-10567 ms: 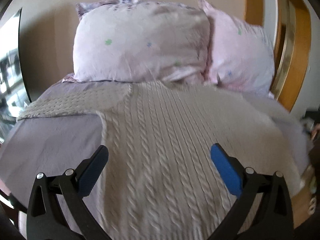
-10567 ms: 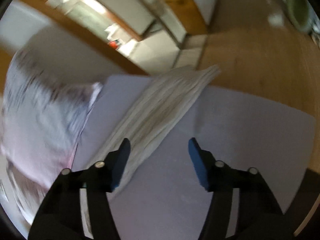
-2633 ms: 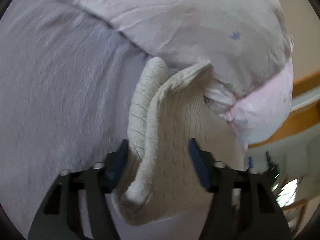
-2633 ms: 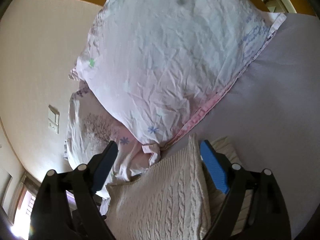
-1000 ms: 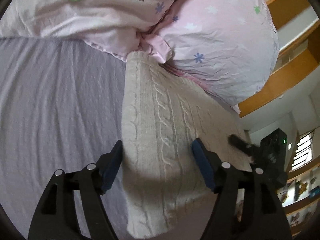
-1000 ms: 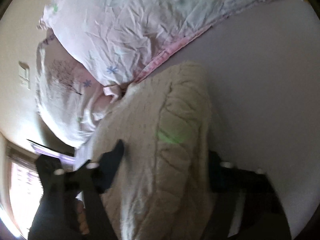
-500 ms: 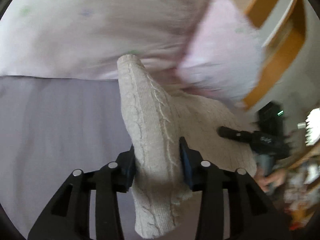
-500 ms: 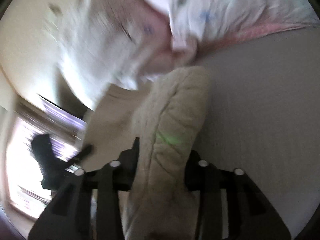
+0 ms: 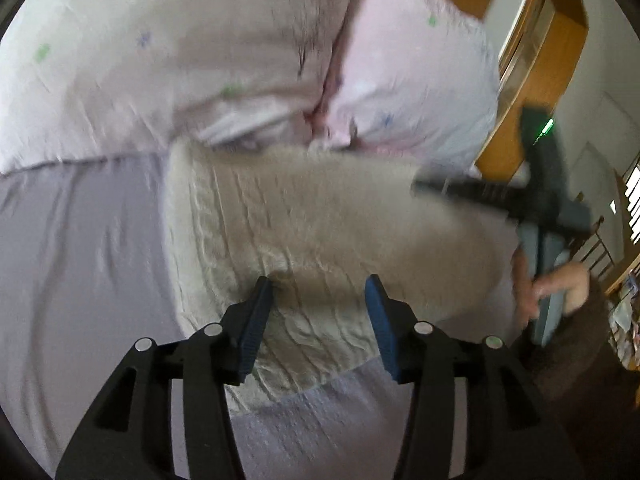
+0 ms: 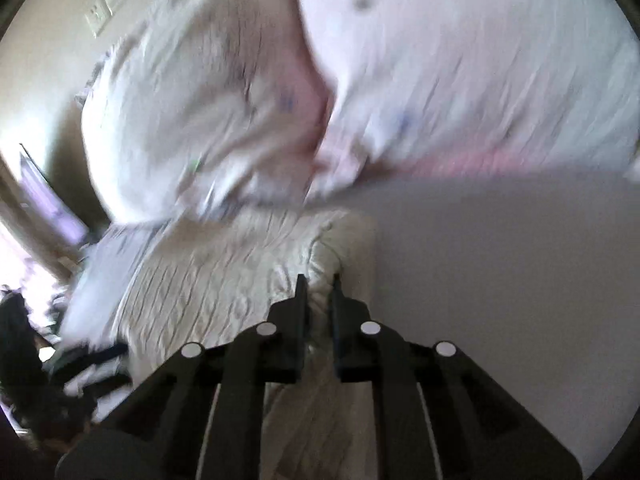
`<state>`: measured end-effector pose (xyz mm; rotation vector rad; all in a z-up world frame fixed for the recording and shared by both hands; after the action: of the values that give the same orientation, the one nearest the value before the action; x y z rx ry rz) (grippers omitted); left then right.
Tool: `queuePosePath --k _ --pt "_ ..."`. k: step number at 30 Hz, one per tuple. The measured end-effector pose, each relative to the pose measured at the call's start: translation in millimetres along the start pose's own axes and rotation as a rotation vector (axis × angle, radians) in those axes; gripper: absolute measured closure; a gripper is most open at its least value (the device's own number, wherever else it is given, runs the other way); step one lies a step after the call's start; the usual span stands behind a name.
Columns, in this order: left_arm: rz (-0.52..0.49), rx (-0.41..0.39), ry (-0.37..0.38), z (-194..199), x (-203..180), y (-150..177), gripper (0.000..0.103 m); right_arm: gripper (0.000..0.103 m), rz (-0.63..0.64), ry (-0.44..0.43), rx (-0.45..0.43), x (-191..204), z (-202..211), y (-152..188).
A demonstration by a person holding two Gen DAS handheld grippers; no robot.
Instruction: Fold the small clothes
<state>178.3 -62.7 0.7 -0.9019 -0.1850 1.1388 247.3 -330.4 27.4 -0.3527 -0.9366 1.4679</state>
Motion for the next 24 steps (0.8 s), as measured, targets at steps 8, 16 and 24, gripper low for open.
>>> queuePosePath --k 8,16,24 --pt "-0.101 0.019 -0.009 -8.4 -9.4 6.2 0.054 0.079 0.07 0.163 0.083 -15.6 -20.1 12.1" --pt "-0.024 -0.048 -0.046 40.5 0.5 15.8 0.037 0.058 0.128 -0.016 0.086 35.9 32.4 54.8" --pt "0.039 -0.036 -0.341 69.6 10.6 56.7 0.001 0.002 0.101 0.044 -0.006 38.6 74.1 71.3"
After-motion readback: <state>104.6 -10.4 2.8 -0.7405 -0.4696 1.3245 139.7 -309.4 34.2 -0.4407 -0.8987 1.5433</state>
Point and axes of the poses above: each gripper's, at about its wrist camera, not at the fingertips, and z roughly against the way its jaws point, x to its left, y to its underside, the point moved 6 cm from there along -z, roughly the way its jaws point, and after that the axes turned 3 degrees about -x, right-handed, at the moved point
